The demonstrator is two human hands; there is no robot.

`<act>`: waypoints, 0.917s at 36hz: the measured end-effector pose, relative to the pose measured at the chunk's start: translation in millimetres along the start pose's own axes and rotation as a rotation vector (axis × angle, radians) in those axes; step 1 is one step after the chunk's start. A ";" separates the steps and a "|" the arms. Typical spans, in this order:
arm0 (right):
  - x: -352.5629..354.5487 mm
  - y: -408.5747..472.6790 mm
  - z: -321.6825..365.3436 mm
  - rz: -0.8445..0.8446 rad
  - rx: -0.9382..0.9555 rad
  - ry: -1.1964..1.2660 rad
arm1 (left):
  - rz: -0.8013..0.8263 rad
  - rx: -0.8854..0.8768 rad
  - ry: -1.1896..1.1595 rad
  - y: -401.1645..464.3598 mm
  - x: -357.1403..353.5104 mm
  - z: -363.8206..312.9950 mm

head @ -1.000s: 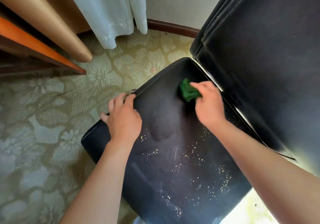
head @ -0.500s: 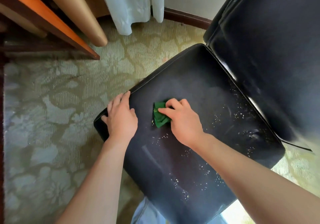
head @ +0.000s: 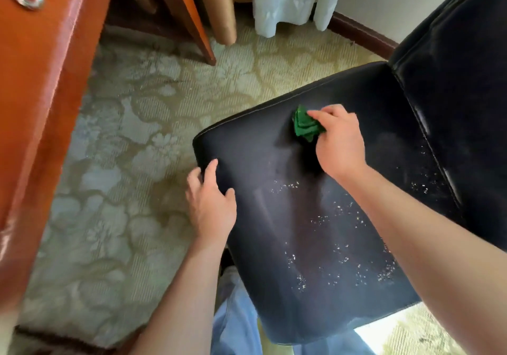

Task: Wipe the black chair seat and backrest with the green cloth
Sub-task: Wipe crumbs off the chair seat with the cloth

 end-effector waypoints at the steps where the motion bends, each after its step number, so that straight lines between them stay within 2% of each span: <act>1: -5.6 3.2 3.1 0.007 0.004 -0.007 | 0.017 0.018 -0.037 -2.6 -5.1 4.8; 6: -26.7 6.2 13.4 0.079 0.031 -0.132 | 0.081 0.029 -0.082 -7.5 -21.3 10.1; 16: -49.5 -51.0 27.0 0.400 0.394 -0.264 | 0.067 0.017 -0.033 2.6 -21.7 4.3; 20: -51.1 -70.9 18.0 0.570 0.463 -0.294 | 0.074 -0.004 -0.026 5.5 -19.9 -0.5; 22: -46.0 -72.4 17.1 0.534 0.446 -0.218 | 0.073 -0.019 -0.020 5.1 -20.0 -1.6; 25: -30.1 -60.0 8.0 0.292 0.293 -0.081 | 0.054 -0.056 -0.004 1.3 -19.2 -4.0; 28: -13.6 -45.2 -6.4 0.066 0.077 -0.047 | 0.040 -0.149 0.041 -10.0 -20.4 -9.6; 30: -13.0 -41.2 -14.2 0.049 -0.028 -0.095 | 0.052 -0.207 0.075 -18.7 -24.7 -12.1; 33: -20.3 -48.3 -14.4 0.099 -0.022 -0.128 | 0.061 -0.222 0.095 -25.3 -30.2 -11.1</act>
Point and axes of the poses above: each hand's wrist, its own y-axis towards the middle knuckle, its own x-axis out of the back of the hand, z = x × y, the point moved 4 cm from there along y, towards the middle knuckle, and after that the axes turned 6 degrees about z, right-handed, at the moved point
